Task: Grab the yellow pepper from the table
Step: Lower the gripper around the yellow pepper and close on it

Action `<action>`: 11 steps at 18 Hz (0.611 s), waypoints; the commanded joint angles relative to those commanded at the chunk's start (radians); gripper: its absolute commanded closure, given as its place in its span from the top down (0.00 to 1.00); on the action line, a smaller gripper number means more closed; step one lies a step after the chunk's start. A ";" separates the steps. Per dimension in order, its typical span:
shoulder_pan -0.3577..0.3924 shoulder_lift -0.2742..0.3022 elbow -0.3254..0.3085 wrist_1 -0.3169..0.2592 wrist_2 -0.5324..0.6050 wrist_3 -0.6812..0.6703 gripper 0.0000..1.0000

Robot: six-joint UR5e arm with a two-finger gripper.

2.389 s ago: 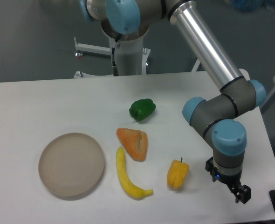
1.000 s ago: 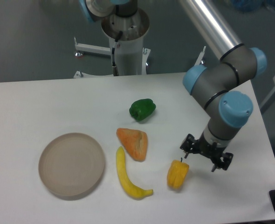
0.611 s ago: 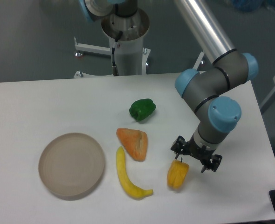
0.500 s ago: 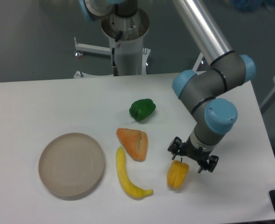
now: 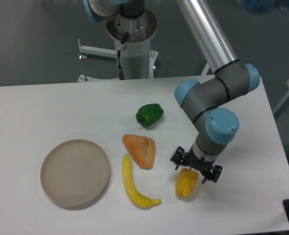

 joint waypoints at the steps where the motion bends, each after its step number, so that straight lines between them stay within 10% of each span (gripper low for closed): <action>1: 0.000 0.000 0.000 0.000 0.000 0.000 0.95; 5: 0.003 0.003 0.002 0.000 -0.003 0.009 0.52; 11: 0.011 0.017 0.009 -0.002 0.000 0.015 0.38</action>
